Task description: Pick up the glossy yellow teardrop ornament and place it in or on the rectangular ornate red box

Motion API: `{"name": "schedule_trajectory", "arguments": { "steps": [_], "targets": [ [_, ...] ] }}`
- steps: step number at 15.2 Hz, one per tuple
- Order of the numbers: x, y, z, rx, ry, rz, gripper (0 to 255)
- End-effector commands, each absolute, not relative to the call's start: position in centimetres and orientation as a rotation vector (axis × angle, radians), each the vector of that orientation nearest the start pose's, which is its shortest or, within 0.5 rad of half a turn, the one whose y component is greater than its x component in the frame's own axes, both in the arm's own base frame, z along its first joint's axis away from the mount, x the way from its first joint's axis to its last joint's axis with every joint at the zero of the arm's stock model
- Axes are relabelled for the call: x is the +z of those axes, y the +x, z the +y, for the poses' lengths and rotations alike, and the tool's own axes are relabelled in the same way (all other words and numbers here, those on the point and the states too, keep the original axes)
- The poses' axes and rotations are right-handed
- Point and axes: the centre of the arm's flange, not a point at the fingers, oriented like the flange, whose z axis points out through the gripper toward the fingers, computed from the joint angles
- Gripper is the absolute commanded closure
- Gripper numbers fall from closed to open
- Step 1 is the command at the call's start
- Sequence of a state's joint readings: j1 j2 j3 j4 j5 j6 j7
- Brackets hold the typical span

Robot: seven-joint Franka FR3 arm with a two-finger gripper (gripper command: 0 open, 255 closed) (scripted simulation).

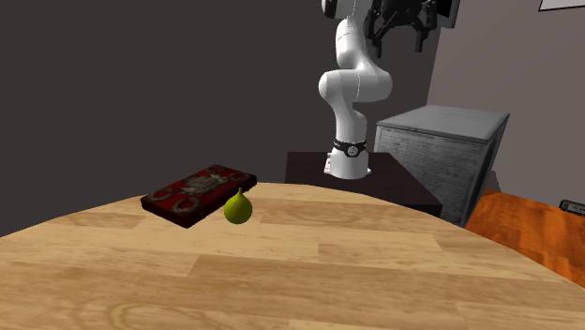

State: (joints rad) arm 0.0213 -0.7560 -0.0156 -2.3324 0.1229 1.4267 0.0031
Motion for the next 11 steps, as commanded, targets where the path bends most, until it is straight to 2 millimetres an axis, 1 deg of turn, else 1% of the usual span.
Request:
{"name": "schedule_trajectory", "arguments": {
  "steps": [1,11],
  "targets": [
    [58.2,29.9,1.5,0.226,-3.001,-0.024,0],
    [49.5,34.5,-6.8,0.263,-3.043,0.079,0]
  ]
}}
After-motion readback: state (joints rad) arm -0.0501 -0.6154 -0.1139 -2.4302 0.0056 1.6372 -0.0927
